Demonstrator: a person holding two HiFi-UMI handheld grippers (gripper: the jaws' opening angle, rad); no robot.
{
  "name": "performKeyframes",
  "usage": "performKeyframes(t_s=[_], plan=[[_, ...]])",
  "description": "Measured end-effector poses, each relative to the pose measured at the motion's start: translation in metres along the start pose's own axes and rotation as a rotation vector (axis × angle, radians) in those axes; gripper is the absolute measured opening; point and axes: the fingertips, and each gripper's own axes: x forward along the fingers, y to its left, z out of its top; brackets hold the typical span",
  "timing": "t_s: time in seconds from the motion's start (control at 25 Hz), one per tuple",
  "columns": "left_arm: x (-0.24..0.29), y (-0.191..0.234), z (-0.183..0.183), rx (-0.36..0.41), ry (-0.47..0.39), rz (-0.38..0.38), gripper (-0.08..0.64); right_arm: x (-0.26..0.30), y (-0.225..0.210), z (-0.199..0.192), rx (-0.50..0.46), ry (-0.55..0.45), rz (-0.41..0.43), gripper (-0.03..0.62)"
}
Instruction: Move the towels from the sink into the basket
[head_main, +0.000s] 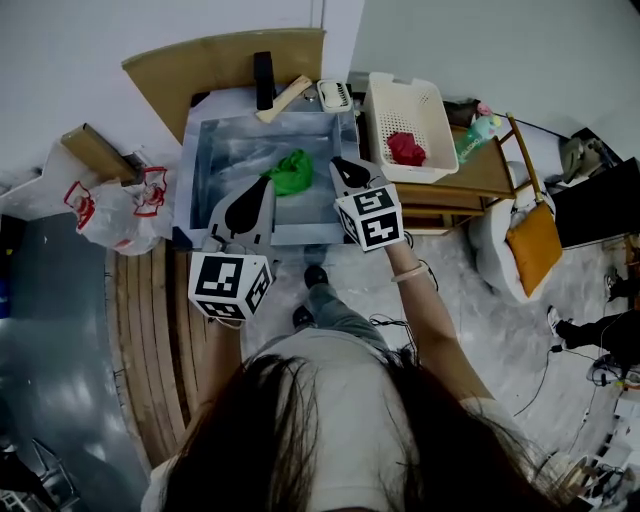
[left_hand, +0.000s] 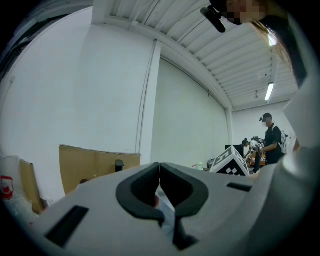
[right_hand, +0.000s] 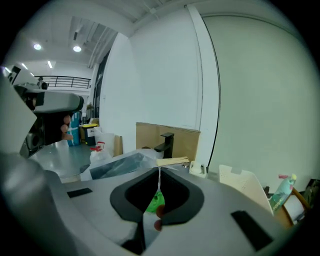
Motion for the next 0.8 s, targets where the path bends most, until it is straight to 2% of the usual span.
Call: performKeyframes(t_s=[0.8], plan=[[0.046, 0.051, -0.018, -0.040, 0.036, 0.112, 0.008, 0.100, 0.021, -0.031, -0.017, 0.154, 0.193, 0.038]])
